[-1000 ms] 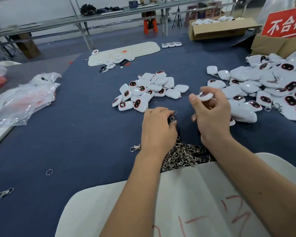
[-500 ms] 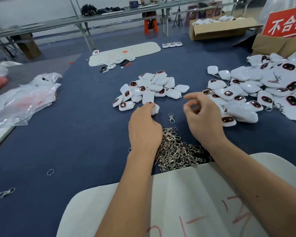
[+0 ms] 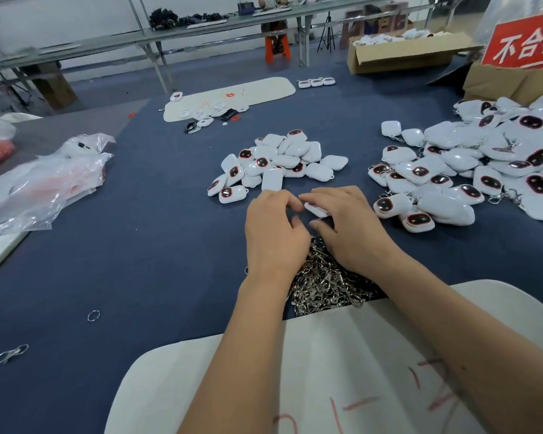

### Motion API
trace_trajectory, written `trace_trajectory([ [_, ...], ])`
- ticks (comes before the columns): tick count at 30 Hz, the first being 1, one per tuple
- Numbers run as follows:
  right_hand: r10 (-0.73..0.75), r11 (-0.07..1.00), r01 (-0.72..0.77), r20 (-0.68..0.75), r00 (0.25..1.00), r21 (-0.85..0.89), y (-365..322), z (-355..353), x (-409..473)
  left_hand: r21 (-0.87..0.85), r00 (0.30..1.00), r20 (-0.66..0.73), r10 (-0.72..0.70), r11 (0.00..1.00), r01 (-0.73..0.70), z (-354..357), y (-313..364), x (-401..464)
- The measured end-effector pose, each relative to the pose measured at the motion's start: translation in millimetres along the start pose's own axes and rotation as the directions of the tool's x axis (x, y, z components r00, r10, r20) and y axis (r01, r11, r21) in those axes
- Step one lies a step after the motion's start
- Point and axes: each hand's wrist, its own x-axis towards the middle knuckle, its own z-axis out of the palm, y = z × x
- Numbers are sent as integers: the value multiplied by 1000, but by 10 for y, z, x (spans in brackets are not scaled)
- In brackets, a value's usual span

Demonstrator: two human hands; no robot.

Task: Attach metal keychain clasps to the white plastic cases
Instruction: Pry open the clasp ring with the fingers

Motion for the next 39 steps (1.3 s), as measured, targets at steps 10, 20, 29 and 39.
trace_trajectory([
  [10,358,900,-279,-204,911,335,-2,-35,13,187,983,182,16,981,-51,76,34,-12],
  [20,383,855,-241,-244,891,459,34,-84,2,115,987,161,-22,993,3,77,49,-9],
  [29,143,922,-82,-137,980,378,8,-71,-19,-378,996,15,-85,922,84,31,84,14],
  [39,218,882,-100,-209,953,461,53,-59,-6,-268,999,-20,-27,963,20,41,57,-17],
])
